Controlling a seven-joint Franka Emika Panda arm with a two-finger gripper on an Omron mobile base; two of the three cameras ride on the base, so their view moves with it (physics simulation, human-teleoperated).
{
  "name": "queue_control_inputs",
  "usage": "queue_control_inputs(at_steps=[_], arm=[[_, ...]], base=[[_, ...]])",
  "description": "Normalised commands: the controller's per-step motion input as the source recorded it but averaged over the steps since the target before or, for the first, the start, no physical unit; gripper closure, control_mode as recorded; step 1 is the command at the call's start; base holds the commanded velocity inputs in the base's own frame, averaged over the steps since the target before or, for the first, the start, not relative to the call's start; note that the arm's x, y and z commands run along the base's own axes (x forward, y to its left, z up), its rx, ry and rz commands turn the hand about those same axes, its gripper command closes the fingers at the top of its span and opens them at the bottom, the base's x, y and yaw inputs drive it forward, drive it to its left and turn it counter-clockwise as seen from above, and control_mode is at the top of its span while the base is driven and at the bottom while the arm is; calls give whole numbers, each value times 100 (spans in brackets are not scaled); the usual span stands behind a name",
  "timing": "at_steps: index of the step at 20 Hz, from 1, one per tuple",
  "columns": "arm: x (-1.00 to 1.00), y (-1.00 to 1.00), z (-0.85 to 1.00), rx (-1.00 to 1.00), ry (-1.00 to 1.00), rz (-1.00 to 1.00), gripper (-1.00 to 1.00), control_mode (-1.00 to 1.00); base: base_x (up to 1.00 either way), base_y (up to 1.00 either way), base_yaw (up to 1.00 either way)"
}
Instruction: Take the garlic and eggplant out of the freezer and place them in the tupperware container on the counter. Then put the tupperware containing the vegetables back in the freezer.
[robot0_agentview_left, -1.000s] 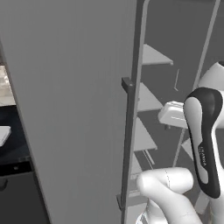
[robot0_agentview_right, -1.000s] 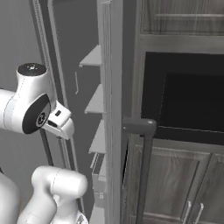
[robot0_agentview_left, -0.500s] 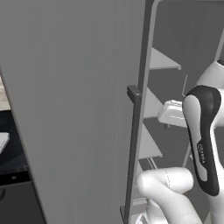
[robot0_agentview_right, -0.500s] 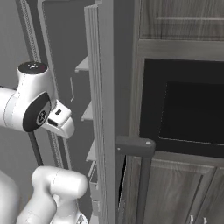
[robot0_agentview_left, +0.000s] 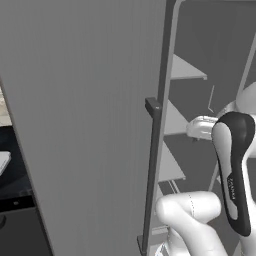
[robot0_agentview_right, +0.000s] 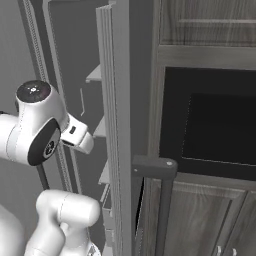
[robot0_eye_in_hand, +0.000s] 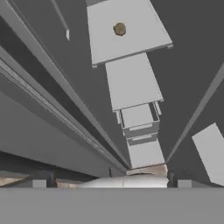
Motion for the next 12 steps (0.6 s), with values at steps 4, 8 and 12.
queue_control_inputs(at_steps=[4, 8, 12], arm=[[40, -17, -6, -8, -28, 0, -100, -100], [61, -15, -7, -1, -12, 0, -100, -100], [81, -23, -6, 1, 0, 0, -100, -100]], base=[[0, 0, 0], [0, 0, 0], [0, 0, 0]])
